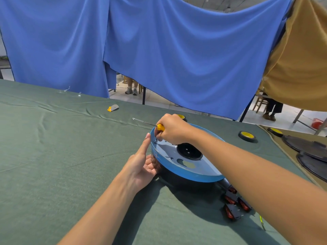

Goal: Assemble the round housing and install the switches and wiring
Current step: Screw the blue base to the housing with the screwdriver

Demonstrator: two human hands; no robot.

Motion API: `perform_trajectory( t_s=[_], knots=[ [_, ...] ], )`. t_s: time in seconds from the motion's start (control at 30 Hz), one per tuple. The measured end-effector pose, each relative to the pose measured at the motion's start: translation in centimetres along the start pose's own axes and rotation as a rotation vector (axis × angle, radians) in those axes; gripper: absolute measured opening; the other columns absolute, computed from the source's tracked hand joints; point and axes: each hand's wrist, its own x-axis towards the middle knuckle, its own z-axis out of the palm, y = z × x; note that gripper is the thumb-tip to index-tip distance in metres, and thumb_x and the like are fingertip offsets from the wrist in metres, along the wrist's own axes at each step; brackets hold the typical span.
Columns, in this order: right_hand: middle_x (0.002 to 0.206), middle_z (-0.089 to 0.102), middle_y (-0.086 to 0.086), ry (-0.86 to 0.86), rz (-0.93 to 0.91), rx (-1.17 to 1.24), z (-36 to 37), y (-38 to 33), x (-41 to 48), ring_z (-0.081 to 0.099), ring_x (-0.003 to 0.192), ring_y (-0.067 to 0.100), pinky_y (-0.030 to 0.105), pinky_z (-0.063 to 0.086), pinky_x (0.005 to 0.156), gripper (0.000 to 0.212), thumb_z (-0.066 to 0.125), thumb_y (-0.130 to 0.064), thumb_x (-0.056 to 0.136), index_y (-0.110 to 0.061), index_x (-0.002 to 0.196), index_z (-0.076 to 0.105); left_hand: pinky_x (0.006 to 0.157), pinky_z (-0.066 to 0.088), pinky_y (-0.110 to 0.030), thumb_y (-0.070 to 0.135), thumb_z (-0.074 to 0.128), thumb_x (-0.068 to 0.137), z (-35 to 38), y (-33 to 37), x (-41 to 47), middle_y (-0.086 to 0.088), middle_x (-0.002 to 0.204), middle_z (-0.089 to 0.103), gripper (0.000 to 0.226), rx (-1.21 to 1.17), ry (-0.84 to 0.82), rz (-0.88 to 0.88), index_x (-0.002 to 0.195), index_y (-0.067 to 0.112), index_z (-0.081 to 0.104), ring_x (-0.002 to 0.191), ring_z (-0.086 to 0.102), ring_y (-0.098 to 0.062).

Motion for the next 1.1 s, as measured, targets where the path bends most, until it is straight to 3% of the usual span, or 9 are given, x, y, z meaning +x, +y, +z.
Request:
perform_trajectory(
  t_s=[0.2,0.43,0.63,0.77,0.87,1.1],
  knots=[
    [0.086,0.069,0.009,-0.009,0.008,-0.021,0.3,-0.2,0.6,0.064,0.078,0.022,0.038,0.056,0.07,0.005,0.067,-0.01,0.086,-0.007,0.087,0.07,0.072,0.055,-0.037,0.05,0.073,0.078,-0.2,0.0,0.1,-0.018,0.104,0.073,0.064,0.008,-0.007,-0.014,0.114,-0.003,0.064,0.083,0.074,-0.028],
    [0.085,0.068,0.008,-0.097,-0.014,-0.087,0.2,-0.1,0.9,0.063,0.077,0.022,0.041,0.057,0.072,0.01,0.071,-0.015,0.085,-0.008,0.092,0.071,0.08,0.056,-0.039,0.048,0.074,0.075,-0.1,0.0,0.0,-0.019,0.107,0.072,0.066,-0.007,0.002,0.008,0.117,-0.003,0.063,0.092,0.072,-0.029],
    [0.079,0.067,0.002,-0.072,-0.042,-0.048,-0.6,0.1,0.8,0.056,0.067,0.011,0.022,0.042,0.053,0.008,0.073,-0.018,0.084,-0.01,0.084,0.07,0.09,0.055,-0.041,0.048,0.073,0.078,-0.1,-0.1,0.1,-0.02,0.108,0.072,0.066,-0.004,0.005,0.022,0.118,-0.003,0.062,0.102,0.07,-0.032],
    [0.085,0.07,0.005,-0.075,-0.038,-0.025,0.1,0.5,0.7,0.063,0.077,0.018,0.033,0.056,0.067,0.007,0.073,-0.013,0.084,-0.01,0.09,0.073,0.078,0.057,-0.039,0.048,0.074,0.077,-0.1,-0.1,-0.1,-0.02,0.108,0.072,0.066,-0.008,0.004,0.018,0.117,-0.004,0.062,0.094,0.072,-0.03],
    [0.088,0.071,0.005,-0.058,-0.045,0.023,0.5,0.8,0.7,0.065,0.081,0.021,0.039,0.058,0.075,0.009,0.073,-0.014,0.084,-0.011,0.093,0.074,0.071,0.058,-0.037,0.048,0.074,0.075,-0.1,-0.1,-0.2,-0.02,0.106,0.072,0.067,-0.005,0.0,0.013,0.117,-0.004,0.062,0.092,0.073,-0.03],
    [0.091,0.072,0.003,-0.051,-0.045,0.032,0.7,1.0,0.8,0.065,0.085,0.021,0.044,0.058,0.079,0.013,0.074,-0.019,0.084,-0.014,0.095,0.076,0.079,0.056,-0.039,0.048,0.075,0.069,-0.1,-0.2,0.0,-0.02,0.106,0.072,0.072,-0.001,-0.009,0.015,0.116,-0.004,0.062,0.094,0.073,-0.031]
  ],
)
